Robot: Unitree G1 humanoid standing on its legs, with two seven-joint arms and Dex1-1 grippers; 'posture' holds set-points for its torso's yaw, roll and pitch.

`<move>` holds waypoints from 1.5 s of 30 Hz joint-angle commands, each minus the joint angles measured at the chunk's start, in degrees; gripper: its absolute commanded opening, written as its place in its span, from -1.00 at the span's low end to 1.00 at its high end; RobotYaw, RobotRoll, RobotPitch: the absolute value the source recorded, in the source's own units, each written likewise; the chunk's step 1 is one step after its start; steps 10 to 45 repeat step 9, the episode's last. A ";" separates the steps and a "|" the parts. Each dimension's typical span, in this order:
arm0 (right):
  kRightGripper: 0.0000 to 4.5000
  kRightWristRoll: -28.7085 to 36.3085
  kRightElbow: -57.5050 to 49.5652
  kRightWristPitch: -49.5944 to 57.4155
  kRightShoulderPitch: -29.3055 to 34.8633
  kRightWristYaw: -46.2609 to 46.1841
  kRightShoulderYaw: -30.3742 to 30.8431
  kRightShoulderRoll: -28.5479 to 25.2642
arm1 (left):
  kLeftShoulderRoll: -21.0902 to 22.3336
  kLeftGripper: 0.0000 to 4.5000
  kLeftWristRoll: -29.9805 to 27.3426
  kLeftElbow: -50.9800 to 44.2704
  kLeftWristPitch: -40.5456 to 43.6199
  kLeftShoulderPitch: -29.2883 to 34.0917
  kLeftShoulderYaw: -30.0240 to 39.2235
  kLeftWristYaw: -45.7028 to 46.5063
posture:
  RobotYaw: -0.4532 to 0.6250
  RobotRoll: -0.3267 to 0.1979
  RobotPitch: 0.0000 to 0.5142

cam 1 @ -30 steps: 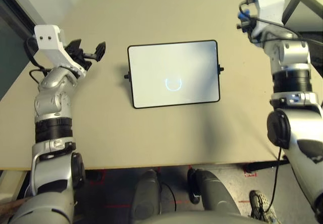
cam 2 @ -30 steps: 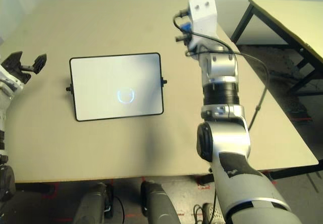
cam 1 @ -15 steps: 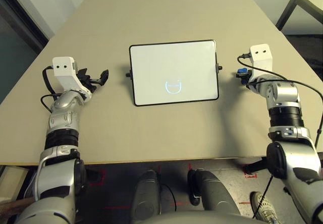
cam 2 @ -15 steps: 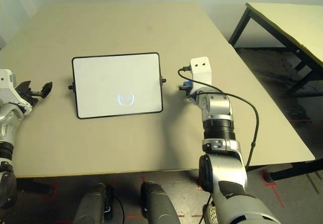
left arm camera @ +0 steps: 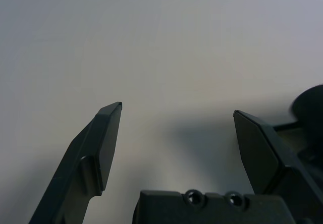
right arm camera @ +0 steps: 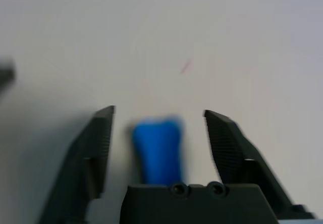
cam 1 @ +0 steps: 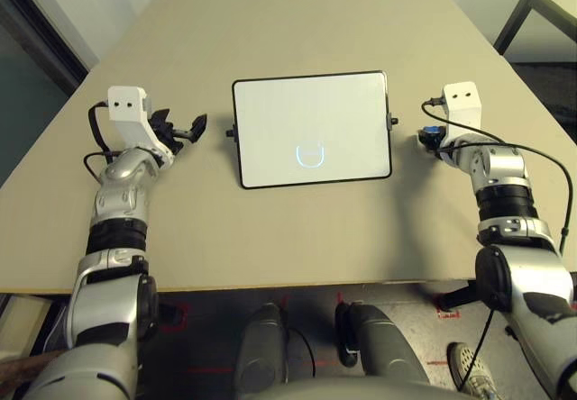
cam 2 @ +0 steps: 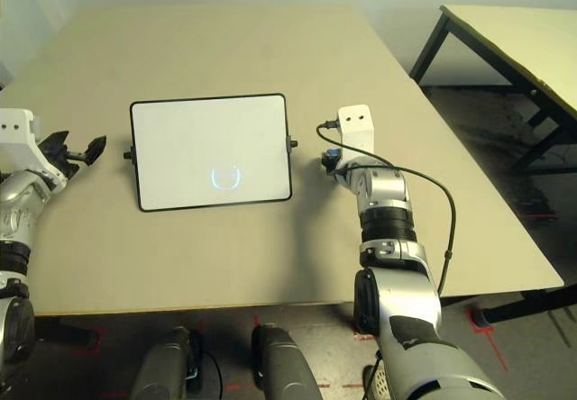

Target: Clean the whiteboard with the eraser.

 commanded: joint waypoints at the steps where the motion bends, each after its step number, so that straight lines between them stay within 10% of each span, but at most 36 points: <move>1: 0.99 1.74 3.65 -11.67 -0.44 -1.32 -4.22 -3.27 | -0.68 1.00 0.30 1.85 -1.23 -0.33 0.88 2.54 | -0.22 0.25 -0.37; 9: 0.99 1.71 16.76 -37.92 4.32 -1.92 -6.48 -7.80 | -0.04 1.00 -0.01 5.20 -11.54 2.45 4.60 7.44 | -0.20 0.25 -0.52; 45: 0.99 1.71 16.76 -37.92 4.32 -1.92 -6.48 -7.80 | -0.04 1.00 -0.01 5.20 -11.54 2.45 4.60 7.44 | -0.20 0.25 -0.52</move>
